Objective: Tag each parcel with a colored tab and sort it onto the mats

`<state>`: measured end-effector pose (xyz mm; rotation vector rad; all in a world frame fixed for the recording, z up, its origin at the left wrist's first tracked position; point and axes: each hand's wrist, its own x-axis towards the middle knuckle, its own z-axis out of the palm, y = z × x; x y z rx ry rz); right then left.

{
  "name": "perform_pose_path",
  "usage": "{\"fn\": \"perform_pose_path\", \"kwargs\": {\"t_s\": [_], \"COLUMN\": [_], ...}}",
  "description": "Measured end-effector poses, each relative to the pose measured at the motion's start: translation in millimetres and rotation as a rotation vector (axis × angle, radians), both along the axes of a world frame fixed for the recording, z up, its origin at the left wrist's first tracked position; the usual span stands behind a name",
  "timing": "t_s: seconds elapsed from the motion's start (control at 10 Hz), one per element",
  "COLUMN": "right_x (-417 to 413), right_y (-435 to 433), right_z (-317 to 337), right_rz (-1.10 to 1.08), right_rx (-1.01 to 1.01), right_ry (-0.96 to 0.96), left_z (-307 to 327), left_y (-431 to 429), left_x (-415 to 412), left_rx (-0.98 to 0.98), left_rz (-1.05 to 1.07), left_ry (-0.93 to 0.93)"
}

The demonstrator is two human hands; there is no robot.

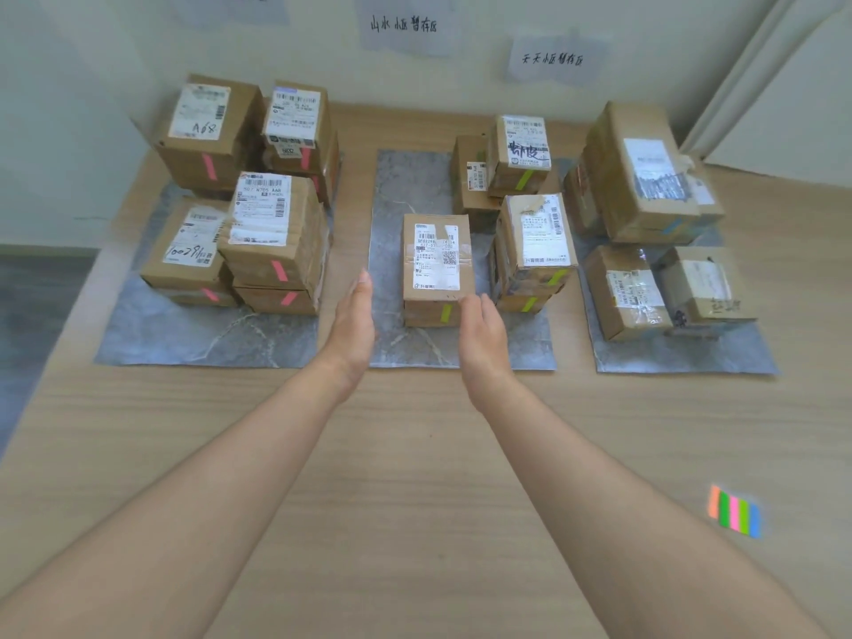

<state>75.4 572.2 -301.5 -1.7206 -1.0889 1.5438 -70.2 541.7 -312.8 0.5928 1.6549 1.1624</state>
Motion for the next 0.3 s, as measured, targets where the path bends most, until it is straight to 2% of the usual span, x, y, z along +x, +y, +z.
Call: {"fn": "perform_pose_path", "kwargs": {"t_s": [0.3], "right_x": [16], "right_y": [-88], "right_z": [93], "right_rz": [0.039], "right_rx": [0.216], "right_ry": [0.073], "left_z": [77], "left_y": [-82], "left_x": [10], "left_rx": [0.180], "left_rz": [-0.069], "left_ry": [0.057]}}
